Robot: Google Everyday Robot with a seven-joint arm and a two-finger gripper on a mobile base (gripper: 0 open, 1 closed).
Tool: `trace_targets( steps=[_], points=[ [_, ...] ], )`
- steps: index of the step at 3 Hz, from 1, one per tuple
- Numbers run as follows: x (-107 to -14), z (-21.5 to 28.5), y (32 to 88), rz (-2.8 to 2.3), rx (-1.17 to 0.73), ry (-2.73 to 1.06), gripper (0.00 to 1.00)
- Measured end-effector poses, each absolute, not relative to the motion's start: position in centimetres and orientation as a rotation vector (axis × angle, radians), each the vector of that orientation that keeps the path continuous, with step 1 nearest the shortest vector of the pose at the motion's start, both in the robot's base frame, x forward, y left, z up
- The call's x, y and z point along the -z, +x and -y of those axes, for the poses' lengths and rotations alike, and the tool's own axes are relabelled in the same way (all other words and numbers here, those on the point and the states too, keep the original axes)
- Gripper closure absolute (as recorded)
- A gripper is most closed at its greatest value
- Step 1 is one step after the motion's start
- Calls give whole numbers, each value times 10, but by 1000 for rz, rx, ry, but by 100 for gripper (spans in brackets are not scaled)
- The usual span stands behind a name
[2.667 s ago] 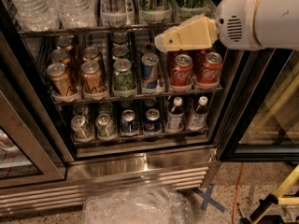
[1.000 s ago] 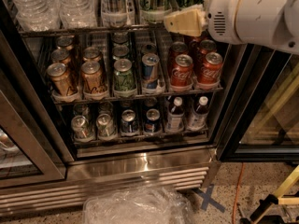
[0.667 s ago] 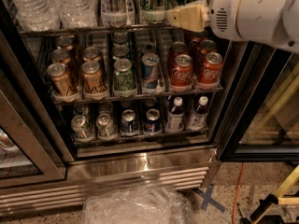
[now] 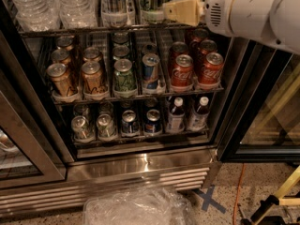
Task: Pick green can from top shelf of fridge
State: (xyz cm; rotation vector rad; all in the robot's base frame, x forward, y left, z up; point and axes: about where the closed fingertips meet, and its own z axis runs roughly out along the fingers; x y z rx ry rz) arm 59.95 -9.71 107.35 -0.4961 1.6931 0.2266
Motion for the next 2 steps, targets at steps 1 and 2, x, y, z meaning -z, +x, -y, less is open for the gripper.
trace_targets(
  steps=[1,2],
  points=[
    [-1065,86,614,-1693,-262,-487,24],
    [-1066,91,620,-1684,-251,-478,25]
  ],
)
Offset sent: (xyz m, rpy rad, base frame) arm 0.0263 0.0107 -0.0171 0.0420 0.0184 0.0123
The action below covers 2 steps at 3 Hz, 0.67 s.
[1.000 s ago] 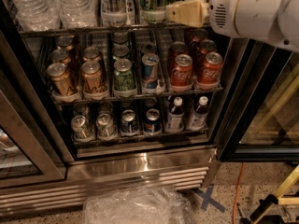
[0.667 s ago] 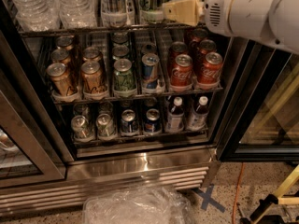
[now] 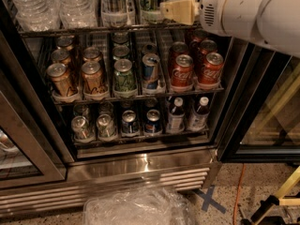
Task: Pick green can from top shelf of fridge
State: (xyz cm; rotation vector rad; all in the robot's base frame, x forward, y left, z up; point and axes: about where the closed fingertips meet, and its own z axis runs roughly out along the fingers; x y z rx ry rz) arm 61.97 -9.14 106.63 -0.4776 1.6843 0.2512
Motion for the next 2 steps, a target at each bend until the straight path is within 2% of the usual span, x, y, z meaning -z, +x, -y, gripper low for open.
trace_targets(
  steps=[1,2],
  points=[
    [-1068,100,624,-1678,-235,-461,26],
    [-1071,106,636,-1659,-223,-429,38]
  ],
)
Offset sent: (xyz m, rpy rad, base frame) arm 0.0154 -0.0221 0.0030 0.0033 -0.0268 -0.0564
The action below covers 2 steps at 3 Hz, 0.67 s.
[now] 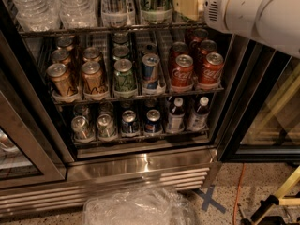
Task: Pick green can from top shelf of fridge
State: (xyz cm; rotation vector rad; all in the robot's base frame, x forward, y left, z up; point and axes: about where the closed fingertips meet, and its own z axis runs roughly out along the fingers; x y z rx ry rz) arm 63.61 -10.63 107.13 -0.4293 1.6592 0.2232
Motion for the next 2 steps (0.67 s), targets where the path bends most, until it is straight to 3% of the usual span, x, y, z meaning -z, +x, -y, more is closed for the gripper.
trace_targets(
  steps=[2],
  points=[
    [-1072,109,662,-1651,-220,-419,38]
  ],
)
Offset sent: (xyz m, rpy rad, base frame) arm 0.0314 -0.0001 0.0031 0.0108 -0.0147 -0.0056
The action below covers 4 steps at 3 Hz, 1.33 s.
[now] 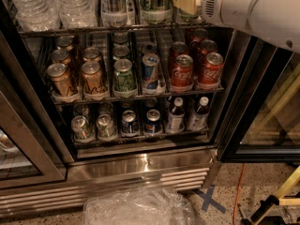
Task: Pick green can from top shelf of fridge
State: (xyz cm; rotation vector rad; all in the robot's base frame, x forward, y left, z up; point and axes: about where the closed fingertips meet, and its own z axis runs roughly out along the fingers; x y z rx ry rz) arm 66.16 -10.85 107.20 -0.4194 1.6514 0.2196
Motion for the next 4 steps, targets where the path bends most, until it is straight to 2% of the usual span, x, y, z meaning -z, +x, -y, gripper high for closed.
trace_targets(
  steps=[2,3,4],
  points=[
    [-1067,114,679,-1660,-213,-390,39],
    [-1067,113,682,-1660,-214,-387,58],
    [-1066,111,684,-1660,-212,-387,81]
  ],
)
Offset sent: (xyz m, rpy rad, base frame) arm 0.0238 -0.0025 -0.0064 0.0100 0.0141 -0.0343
